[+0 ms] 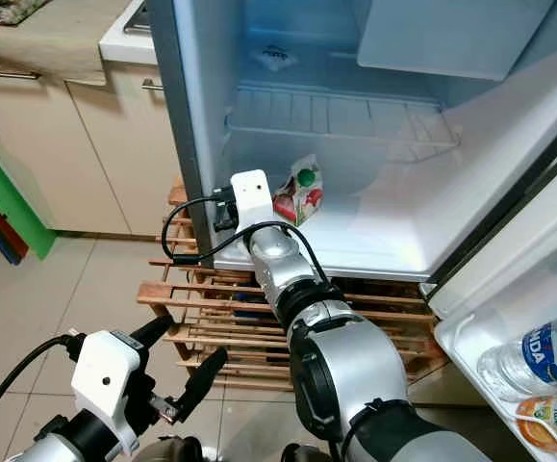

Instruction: Restocking fridge

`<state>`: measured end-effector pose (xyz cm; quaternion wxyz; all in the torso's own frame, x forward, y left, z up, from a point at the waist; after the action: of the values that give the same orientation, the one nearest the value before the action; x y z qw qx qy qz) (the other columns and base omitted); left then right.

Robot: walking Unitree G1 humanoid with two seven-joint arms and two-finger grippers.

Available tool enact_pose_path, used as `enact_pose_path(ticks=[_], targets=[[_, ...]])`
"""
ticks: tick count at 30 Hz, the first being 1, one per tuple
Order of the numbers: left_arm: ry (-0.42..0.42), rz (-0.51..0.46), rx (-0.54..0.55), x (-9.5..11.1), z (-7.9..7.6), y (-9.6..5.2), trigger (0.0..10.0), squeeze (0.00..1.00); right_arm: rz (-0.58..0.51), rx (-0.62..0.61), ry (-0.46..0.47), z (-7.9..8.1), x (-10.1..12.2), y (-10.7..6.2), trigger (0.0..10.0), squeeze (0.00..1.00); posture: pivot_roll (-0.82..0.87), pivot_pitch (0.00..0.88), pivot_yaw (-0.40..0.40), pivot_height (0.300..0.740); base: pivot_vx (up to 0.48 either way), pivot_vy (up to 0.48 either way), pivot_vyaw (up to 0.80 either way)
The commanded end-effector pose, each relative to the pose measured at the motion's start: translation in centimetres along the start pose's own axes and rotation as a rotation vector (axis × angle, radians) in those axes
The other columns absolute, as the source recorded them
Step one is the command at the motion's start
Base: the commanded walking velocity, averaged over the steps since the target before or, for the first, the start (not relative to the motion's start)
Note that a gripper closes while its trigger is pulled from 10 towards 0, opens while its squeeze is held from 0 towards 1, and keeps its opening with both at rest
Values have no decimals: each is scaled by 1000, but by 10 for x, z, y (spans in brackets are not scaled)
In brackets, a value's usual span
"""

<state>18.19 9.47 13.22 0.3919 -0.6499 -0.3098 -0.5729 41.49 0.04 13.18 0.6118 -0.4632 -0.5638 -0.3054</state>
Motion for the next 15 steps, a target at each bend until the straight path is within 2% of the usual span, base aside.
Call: enact_pose_path(ticks=[1, 5, 6, 7, 9, 10, 15], targets=[[-8, 0, 3, 1, -2, -2, 10000, 0, -53, 23, -18, 9, 14, 1, 10000, 0, 207, 205, -58, 740, 0, 0, 0], [-20, -1, -11, 0, -3, 2, 10000, 0, -77, -97, -45, -10, 10, -1, 10000, 0, 158, 213, -57, 740, 0, 0, 0], [-20, -1, -11, 0, -3, 2, 10000, 0, -77, -97, -45, -10, 10, -1, 10000, 0, 158, 213, -57, 740, 0, 0, 0], [-18, -5, -18, 0, -2, 6, 10000, 0, -77, -176, -66, -24, 6, -4, 10000, 0, 151, 212, -60, 740, 0, 0, 0], [-17, -7, -20, 0, -2, 8, 10000, 0, -73, -210, -76, -30, 4, -6, 10000, 0, 149, 210, -60, 740, 0, 0, 0], [-14, -12, -21, 1, -1, 10, 10000, 0, -64, -247, -35, -39, 0, -8, 10000, 0, 148, 209, -62, 740, 0, 0, 0], [-13, -20, -15, 2, 1, 11, 10000, 0, -76, -244, -53, -42, -9, -12, 10000, 0, 145, 205, -71, 740, 0, 0, 0]])
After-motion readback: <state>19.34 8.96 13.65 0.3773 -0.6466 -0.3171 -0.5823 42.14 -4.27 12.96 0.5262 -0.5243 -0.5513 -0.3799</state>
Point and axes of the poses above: a point about 5 cm out from each wrist's last joint towards the gripper, its own y axis pointing out of the wrist towards the gripper, its own x axis along the axis of the wrist's last joint, z = x × y, the point moved 4 cm from there along y, pointing out of the wrist towards the gripper, and after that the axes turned 2 degrees about -y, right-handed, at the moved point
